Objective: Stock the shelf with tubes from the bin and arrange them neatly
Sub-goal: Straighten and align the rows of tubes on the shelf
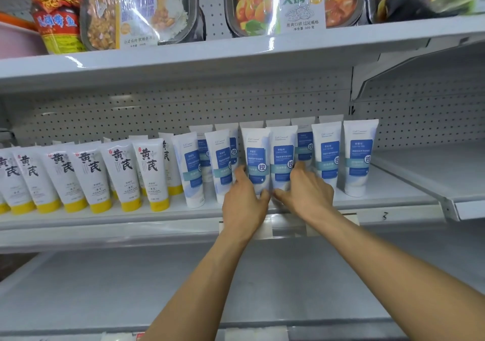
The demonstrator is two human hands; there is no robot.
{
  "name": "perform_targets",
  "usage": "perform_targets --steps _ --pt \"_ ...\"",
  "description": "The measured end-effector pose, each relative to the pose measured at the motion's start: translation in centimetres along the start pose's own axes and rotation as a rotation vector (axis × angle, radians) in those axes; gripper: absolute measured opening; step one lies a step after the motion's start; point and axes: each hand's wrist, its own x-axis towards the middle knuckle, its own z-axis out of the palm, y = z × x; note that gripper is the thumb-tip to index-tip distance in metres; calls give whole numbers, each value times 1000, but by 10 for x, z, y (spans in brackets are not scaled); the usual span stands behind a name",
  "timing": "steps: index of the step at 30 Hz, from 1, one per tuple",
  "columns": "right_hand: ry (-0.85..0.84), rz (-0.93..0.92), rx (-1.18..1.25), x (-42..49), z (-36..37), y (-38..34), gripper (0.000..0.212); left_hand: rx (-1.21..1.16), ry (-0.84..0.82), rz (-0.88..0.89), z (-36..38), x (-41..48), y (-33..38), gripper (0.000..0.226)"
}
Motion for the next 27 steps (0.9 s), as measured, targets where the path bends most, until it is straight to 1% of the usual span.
perform_targets --steps 4,14,27 --pt "28 -18 -32 0 1 2 56 16 8 -24 -2 2 -1 67" --pt "60 -9 -62 0 -5 17 53 48 42 -5 1 1 3 61" --pt "78 -30 -51 0 -3 20 56 28 42 20 -3 -2 5 57"
